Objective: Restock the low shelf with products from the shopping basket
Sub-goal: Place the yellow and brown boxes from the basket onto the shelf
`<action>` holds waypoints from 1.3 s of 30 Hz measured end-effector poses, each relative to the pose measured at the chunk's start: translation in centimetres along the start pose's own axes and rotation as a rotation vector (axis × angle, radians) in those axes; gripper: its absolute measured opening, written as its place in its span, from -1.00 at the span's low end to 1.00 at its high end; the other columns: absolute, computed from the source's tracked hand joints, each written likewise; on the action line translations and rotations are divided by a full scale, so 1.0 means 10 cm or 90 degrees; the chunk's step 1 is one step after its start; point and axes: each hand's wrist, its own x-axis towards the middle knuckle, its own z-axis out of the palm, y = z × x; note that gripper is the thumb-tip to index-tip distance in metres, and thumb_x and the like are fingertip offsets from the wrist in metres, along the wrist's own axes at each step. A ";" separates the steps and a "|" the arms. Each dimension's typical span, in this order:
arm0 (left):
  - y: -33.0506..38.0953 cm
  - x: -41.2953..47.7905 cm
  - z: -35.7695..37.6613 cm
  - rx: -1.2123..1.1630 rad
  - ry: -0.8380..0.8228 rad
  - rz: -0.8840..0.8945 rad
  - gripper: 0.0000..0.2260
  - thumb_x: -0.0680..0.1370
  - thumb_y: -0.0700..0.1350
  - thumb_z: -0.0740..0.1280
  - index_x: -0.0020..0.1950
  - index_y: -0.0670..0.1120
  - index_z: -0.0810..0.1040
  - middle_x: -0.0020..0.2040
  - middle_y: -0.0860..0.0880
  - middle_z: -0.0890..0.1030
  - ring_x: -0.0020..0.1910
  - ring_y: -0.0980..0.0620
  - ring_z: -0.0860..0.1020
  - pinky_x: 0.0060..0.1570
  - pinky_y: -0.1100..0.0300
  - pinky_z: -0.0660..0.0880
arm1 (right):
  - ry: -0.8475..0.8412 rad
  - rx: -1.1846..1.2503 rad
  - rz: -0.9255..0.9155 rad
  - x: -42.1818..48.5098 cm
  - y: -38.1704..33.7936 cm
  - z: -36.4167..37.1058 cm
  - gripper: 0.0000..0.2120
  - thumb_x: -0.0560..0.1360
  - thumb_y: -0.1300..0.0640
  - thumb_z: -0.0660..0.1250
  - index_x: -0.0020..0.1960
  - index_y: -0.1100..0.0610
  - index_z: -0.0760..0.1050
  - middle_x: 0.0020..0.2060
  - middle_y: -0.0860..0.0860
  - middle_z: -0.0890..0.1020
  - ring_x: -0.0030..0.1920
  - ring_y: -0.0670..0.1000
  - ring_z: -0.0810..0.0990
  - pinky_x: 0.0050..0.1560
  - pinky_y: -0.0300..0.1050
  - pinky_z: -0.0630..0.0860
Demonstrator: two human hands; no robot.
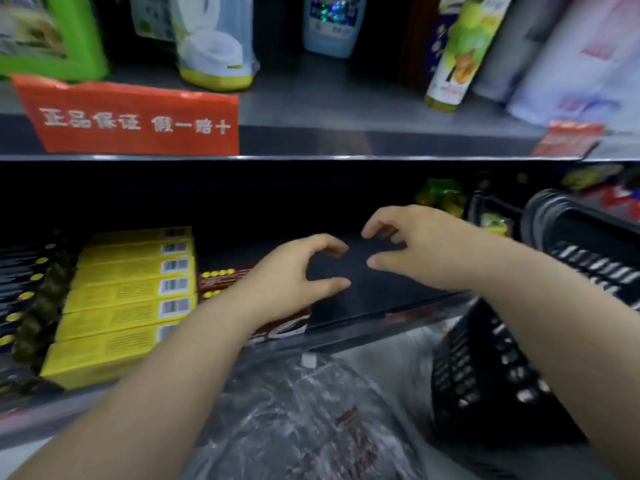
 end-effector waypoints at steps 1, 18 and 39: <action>0.14 0.05 0.06 -0.027 -0.008 0.031 -0.66 0.43 0.06 0.43 0.19 0.16 0.49 0.14 0.26 0.54 0.18 0.32 0.45 0.23 0.34 0.36 | -0.009 0.014 0.014 -0.17 0.08 -0.16 -0.74 0.43 0.04 0.41 0.10 -0.04 0.50 -0.02 -0.09 0.57 -0.03 -0.08 0.56 -0.02 -0.24 0.44; 2.07 0.70 1.49 0.410 -0.332 0.352 -0.60 0.55 0.27 0.06 -0.11 0.04 0.54 -0.18 0.06 0.58 -0.15 0.03 0.53 -0.11 0.05 0.49 | -0.054 0.192 0.349 -1.36 2.72 0.05 -0.89 0.53 0.21 0.25 0.04 0.10 0.48 -0.07 0.06 0.60 -0.08 0.03 0.56 -0.04 -0.09 0.49; 2.02 1.11 1.99 0.673 -0.421 0.156 -0.69 0.59 0.16 0.09 -0.09 -0.02 0.48 -0.19 0.03 0.53 -0.21 -0.02 0.51 -0.19 0.08 0.49 | -0.419 0.111 0.068 -1.28 3.34 1.20 -0.59 0.56 -0.03 0.23 0.34 0.13 0.34 0.20 0.12 0.54 0.16 0.12 0.53 0.15 -0.12 0.43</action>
